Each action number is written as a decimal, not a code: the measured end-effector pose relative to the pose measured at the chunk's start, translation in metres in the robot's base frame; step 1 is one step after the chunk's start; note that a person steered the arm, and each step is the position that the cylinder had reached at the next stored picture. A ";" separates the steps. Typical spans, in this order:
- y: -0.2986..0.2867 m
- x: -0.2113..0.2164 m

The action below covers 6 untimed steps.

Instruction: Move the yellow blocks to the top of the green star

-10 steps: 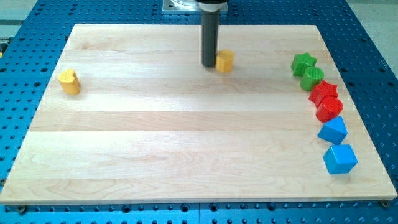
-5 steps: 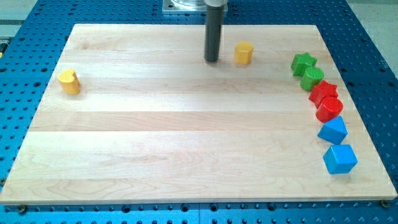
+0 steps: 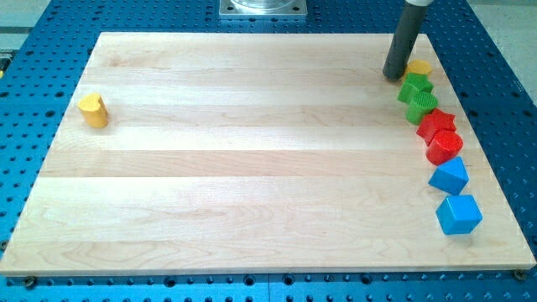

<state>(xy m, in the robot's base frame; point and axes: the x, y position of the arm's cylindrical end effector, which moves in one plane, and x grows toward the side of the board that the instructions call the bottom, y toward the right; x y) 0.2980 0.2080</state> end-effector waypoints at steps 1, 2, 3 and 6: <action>-0.083 0.019; -0.146 0.118; -0.197 0.195; -0.513 0.152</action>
<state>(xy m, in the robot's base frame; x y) 0.4501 -0.3048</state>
